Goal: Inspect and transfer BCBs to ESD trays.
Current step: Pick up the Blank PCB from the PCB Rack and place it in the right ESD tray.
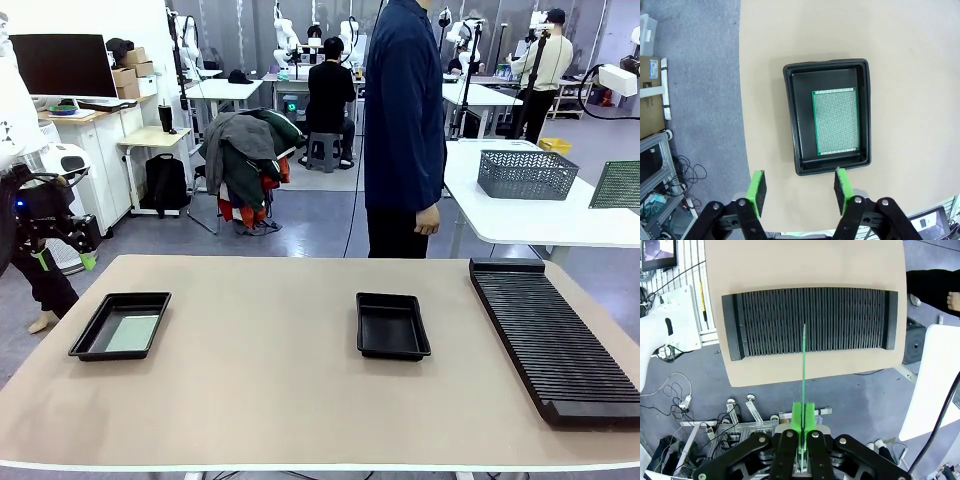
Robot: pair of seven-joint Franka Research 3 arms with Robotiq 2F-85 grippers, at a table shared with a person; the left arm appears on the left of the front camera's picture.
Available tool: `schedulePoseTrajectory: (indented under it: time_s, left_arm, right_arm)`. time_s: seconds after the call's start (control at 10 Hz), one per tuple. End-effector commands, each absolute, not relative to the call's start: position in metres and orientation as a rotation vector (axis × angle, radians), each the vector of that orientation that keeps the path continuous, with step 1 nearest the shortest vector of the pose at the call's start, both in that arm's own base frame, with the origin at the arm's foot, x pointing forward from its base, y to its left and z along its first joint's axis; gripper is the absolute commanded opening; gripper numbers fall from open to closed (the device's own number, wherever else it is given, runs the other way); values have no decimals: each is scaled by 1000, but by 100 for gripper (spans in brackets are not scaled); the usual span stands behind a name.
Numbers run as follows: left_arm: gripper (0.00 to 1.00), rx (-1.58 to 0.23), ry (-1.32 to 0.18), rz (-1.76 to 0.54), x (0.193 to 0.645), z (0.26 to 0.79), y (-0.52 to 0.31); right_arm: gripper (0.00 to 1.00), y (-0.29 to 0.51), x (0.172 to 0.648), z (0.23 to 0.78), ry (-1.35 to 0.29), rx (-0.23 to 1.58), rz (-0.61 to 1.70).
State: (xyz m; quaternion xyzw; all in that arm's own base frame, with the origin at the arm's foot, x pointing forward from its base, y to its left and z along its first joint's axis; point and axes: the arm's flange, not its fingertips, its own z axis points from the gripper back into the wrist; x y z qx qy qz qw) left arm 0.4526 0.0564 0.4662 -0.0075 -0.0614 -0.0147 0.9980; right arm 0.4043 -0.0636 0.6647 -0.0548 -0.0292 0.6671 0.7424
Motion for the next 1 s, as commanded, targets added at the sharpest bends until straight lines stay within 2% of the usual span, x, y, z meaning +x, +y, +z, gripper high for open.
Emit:
schedulePoseTrajectory:
  time_s: [0.0, 0.4, 0.6, 0.9]
  left_arm:
    - [73, -13, -128, -29, 451, 464, 56]
    - [73, -13, -128, -29, 451, 464, 56]
    - [73, -13, -128, -29, 451, 464, 56]
    - [73, -13, -128, -29, 451, 464, 56]
  right_arm:
    - [3, -58, 412, 660, -105, -13, 1321]
    - [3, -33, 414, 619, -188, 365, 791]
    - [3, -15, 417, 583, -161, 473, 494]
    - [3, 17, 424, 515, -170, 626, 255]
